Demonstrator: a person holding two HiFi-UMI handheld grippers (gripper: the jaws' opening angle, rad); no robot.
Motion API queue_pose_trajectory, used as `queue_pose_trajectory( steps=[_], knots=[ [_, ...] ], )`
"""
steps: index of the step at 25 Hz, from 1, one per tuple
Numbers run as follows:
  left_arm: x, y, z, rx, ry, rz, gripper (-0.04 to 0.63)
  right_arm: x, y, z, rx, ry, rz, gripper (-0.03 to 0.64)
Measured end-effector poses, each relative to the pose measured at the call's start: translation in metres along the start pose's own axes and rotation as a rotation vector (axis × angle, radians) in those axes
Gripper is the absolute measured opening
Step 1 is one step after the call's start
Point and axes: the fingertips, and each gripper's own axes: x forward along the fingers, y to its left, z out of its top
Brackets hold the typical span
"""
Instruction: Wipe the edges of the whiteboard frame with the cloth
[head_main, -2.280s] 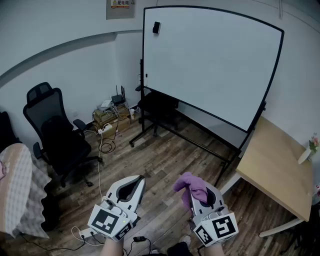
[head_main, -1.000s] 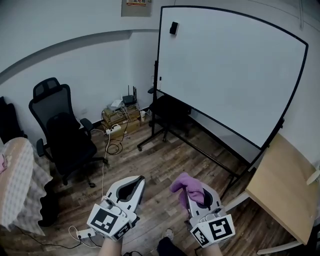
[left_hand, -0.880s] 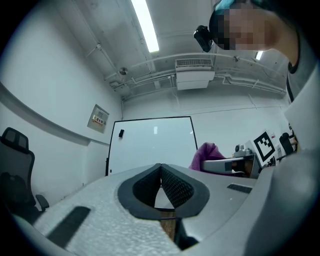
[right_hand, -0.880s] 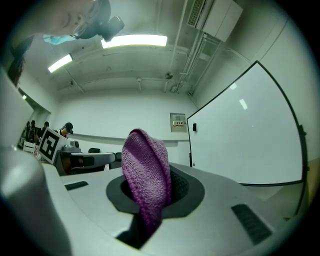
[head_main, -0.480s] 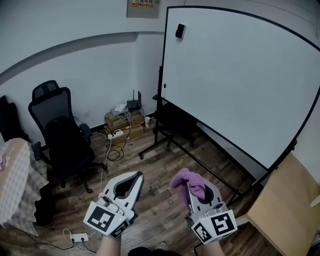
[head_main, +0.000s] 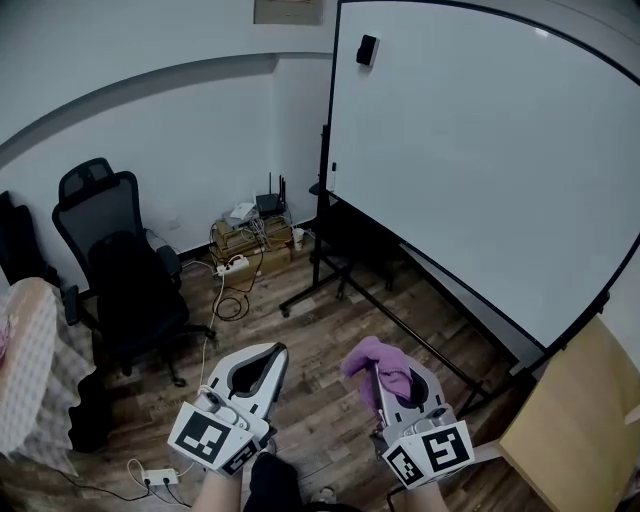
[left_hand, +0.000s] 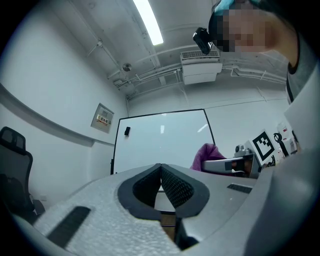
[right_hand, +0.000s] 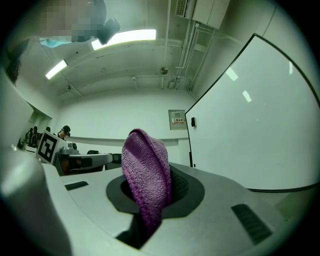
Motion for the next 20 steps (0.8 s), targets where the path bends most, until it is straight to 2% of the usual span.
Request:
queue_pose_trajectory(
  steps=[6, 20],
  knots=[
    [0.036, 0.045, -0.005, -0.006, -0.007, -0.047, 0.017, 0.049, -0.014, -0.006, 0.004, -0.003, -0.051, 0.049],
    [0.103, 0.194, -0.013, -0.012, -0.001, -0.165, 0.017, 0.206, -0.007, -0.018, 0.015, -0.018, -0.154, 0.05]
  ],
)
